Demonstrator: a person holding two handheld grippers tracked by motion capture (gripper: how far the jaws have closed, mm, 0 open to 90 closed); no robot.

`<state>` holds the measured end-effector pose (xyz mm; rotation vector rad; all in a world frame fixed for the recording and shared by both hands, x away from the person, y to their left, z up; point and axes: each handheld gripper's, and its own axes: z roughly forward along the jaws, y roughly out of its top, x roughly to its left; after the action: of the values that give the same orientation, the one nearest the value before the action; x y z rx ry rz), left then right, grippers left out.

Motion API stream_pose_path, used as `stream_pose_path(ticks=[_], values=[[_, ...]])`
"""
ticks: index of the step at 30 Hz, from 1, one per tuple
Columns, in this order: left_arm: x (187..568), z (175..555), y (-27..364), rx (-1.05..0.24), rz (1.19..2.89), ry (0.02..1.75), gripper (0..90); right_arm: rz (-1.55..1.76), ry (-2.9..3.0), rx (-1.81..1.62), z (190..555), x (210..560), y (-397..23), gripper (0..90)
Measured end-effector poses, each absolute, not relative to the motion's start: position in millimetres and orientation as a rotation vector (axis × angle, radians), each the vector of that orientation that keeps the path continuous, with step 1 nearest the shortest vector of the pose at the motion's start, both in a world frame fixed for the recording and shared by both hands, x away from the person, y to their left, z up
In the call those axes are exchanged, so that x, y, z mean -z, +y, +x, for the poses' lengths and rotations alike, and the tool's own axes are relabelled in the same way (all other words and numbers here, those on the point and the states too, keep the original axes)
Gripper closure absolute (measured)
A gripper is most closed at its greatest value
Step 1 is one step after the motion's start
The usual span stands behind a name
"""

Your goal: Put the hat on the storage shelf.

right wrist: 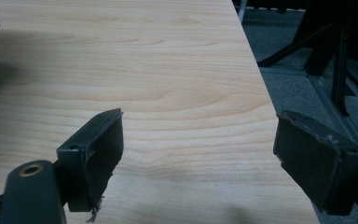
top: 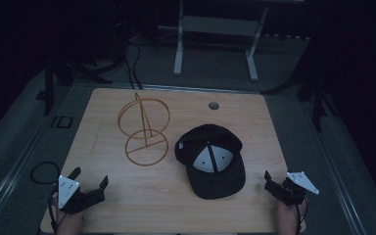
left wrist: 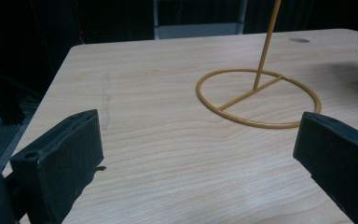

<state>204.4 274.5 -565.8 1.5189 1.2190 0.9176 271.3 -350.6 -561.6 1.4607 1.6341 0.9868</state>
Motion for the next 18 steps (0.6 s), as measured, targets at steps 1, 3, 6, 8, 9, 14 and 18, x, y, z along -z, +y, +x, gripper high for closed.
stream_pose_path(ticks=[1, 3, 6, 8, 9, 14, 18], values=[[565.9, 204.5, 274.4, -0.915, 1.521, 1.22, 1.7, 1.459, 1.633, -0.99, 271.3, 561.5, -350.5, 15.6], [565.9, 204.4, 274.2, -0.917, 1.52, 1.222, 1.7, 1.454, 1.633, -0.997, 271.3, 561.4, -350.2, 15.5], [565.7, 204.4, 274.6, -0.916, 1.513, 1.227, 1.7, 1.433, 1.656, -1.012, 271.9, 561.4, -349.7, 15.5], [565.6, 204.5, 275.8, -0.911, 1.511, 1.23, 1.7, 1.433, 1.68, -0.996, 274.1, 561.6, -348.0, 15.5], [565.5, 204.6, 276.1, -0.907, 1.507, 1.231, 1.7, 1.427, 1.685, -0.987, 274.4, 561.6, -347.4, 15.4], [565.2, 204.3, 276.2, -0.894, 1.514, 1.229, 1.7, 1.382, 1.725, -1.003, 275.9, 555.0, -340.7, 13.7], [565.4, 204.4, 276.1, -0.896, 1.509, 1.227, 1.7, 1.368, 1.724, -1.015, 278.5, 537.8, -333.7, 13.7]])
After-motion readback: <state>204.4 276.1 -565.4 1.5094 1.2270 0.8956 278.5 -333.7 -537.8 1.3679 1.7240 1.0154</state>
